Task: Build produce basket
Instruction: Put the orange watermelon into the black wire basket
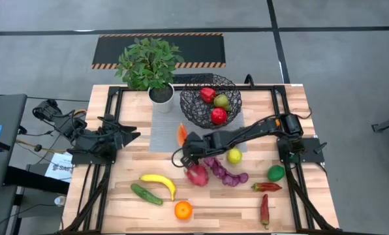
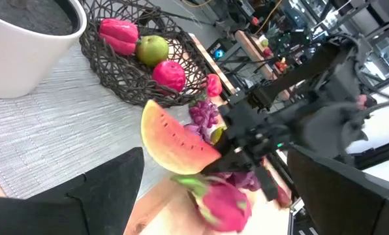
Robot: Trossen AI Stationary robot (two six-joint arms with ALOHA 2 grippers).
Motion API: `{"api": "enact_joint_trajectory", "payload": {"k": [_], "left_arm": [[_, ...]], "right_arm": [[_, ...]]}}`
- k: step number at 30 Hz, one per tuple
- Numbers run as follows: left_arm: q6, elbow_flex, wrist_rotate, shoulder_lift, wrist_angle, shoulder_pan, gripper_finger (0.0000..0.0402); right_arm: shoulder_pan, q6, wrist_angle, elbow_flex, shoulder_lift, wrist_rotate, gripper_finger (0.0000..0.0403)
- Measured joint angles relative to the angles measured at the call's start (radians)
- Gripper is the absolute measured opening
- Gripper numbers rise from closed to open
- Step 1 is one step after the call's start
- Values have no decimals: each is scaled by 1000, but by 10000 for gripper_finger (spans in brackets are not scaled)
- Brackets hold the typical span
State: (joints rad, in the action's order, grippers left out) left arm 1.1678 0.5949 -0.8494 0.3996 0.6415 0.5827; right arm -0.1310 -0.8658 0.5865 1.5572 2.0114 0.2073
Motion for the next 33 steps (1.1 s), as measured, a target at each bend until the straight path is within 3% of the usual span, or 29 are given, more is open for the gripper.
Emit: {"api": "enact_joint_trajectory", "payload": {"k": [9, 19, 27, 33], "left_arm": [[19, 0, 5, 0, 1, 0, 364], [26, 0, -3, 0, 6, 0, 364], [26, 0, -27, 0, 6, 0, 364], [58, 0, -34, 0, 29, 0, 364]], "right_arm": [[43, 218, 276, 198, -130, 42, 58], [235, 282, 772, 193, -344, 330, 60], [391, 742, 728, 133, -335, 370, 60], [483, 964, 614, 41, -319, 378, 60]]}}
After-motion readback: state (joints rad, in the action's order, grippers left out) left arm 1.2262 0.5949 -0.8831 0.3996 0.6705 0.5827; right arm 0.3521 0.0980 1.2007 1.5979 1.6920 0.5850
